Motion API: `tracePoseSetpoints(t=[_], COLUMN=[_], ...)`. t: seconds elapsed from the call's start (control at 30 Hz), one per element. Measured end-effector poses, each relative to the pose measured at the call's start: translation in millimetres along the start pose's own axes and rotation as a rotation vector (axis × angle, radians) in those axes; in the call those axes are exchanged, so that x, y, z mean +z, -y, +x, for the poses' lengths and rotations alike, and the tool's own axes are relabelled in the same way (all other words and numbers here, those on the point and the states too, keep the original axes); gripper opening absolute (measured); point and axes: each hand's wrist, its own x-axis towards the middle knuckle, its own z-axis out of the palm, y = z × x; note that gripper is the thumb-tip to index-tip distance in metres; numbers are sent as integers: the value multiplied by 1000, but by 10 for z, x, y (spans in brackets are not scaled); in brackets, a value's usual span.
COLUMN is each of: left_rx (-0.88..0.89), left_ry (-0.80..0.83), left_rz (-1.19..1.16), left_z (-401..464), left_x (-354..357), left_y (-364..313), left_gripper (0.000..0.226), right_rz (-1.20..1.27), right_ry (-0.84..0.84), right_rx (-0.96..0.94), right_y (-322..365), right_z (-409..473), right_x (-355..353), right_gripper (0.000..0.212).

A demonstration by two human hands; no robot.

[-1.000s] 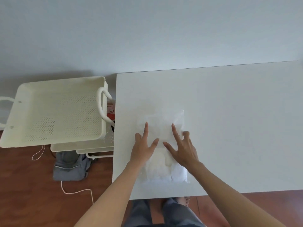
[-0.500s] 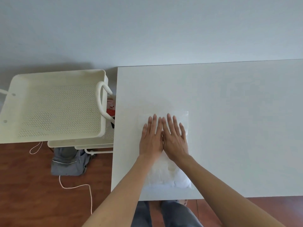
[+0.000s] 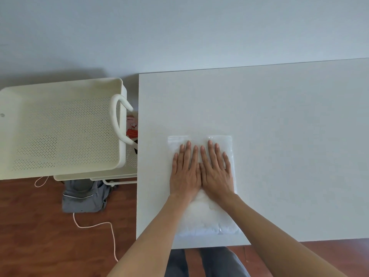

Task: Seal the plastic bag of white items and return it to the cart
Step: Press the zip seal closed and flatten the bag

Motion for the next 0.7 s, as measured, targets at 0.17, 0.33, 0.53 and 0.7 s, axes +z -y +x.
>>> tracePoseSetpoints(t=[0.17, 0.33, 0.53, 0.7], left_rx=[8, 12, 39, -26], left_ry=[-30, 20, -42, -25], left_rz=[-50, -16, -21, 11], left_z=[29, 62, 26, -14], left_x=[-97, -31, -24, -34], left_y=[-8, 36, 305, 429], left_gripper=[56, 59, 67, 77], right_rz=[32, 11, -33, -60], right_ry=[59, 72, 24, -18], right_rx=[-34, -44, -89, -9], right_y=[29, 34, -327, -641], right_z=[18, 36, 32, -29], right_x=[-100, -59, -46, -50], right_gripper=[62, 62, 66, 71])
